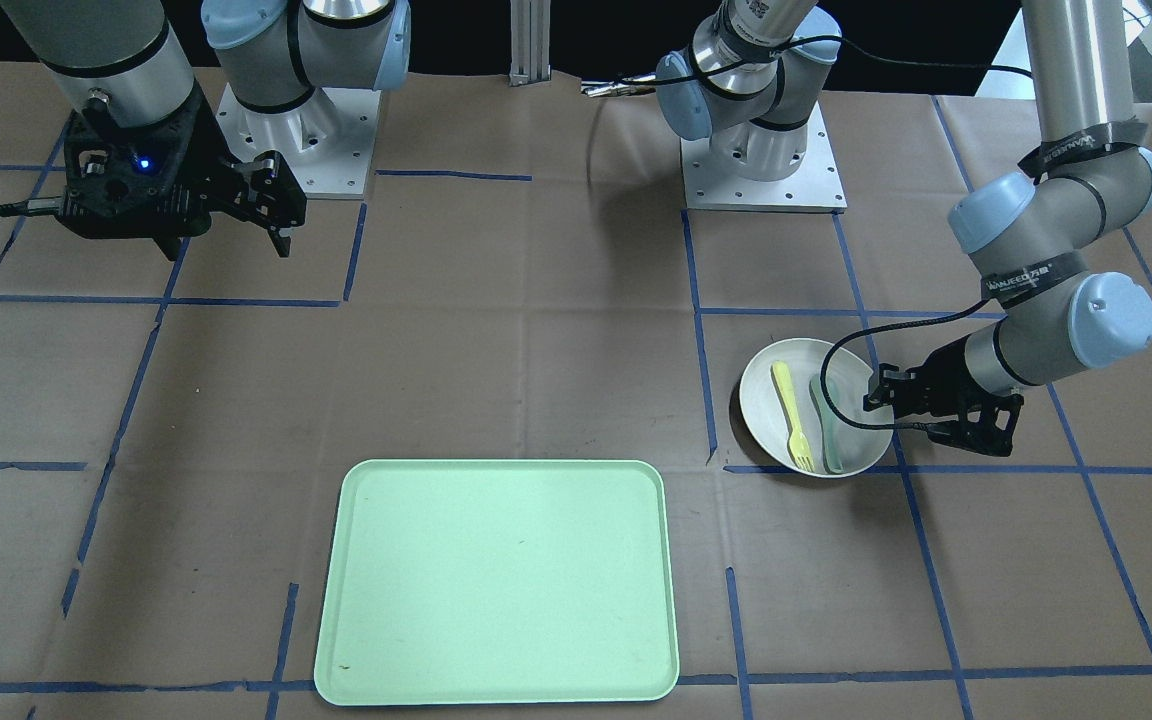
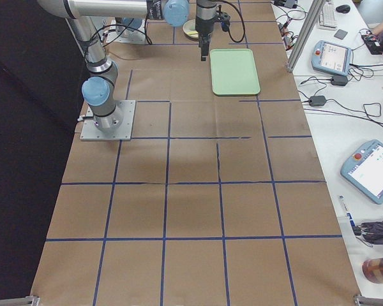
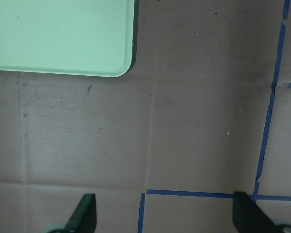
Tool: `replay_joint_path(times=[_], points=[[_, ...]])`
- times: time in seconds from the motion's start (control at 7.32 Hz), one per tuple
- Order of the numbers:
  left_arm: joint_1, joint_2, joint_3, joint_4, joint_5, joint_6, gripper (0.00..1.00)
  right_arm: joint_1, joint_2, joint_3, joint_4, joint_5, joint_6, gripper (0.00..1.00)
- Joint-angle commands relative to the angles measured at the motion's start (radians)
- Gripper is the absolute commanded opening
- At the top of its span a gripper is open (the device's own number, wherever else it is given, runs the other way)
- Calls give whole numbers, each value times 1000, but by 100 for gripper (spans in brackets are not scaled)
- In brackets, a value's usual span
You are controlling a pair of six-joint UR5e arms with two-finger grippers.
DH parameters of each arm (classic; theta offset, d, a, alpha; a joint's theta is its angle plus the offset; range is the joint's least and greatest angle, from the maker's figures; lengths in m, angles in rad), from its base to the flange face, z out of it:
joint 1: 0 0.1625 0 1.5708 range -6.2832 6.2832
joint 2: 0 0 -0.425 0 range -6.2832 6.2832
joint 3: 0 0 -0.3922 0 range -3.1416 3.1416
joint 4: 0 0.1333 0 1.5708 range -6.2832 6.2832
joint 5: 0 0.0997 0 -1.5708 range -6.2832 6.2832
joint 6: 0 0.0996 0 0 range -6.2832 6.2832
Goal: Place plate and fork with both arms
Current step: 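Close the left gripper on the white plate's rim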
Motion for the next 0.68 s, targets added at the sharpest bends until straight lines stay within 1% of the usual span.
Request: replay_joint_path(times=[0.0,0.27,0.55], points=[[3,0,-11,0,-1,0,29,0,0,-1,0,0,-1,100],[3,2,-13,0,0,-2,20,0,0,-1,0,0,1,100],[7,2,-11,0,-1,0,15,0,0,-1,0,0,-1,100]])
